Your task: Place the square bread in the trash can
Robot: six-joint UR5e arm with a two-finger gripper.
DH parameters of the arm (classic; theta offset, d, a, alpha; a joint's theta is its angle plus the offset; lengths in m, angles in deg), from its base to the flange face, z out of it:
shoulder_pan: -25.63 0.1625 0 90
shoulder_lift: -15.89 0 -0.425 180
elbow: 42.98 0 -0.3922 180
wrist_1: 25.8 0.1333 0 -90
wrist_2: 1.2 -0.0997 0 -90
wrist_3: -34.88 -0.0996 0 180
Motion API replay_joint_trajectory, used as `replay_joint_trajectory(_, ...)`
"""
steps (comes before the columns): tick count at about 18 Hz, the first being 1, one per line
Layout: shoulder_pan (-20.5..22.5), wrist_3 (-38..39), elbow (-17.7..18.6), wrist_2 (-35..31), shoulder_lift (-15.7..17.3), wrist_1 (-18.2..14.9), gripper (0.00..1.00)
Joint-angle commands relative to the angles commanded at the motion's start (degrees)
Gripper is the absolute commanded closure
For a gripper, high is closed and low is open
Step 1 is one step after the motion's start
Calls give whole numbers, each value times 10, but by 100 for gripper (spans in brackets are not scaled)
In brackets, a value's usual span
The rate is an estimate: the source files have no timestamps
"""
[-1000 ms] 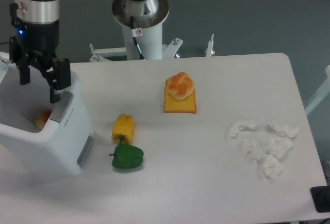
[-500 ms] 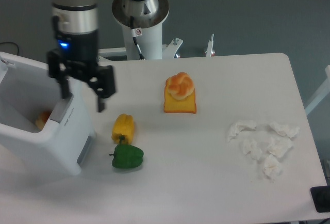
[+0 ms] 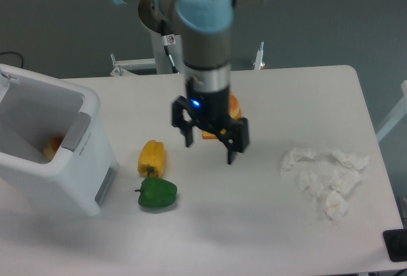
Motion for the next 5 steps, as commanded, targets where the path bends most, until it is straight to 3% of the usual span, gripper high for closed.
replay_joint_trajectory(5,52,-124,11,-1,-37,-1,0)
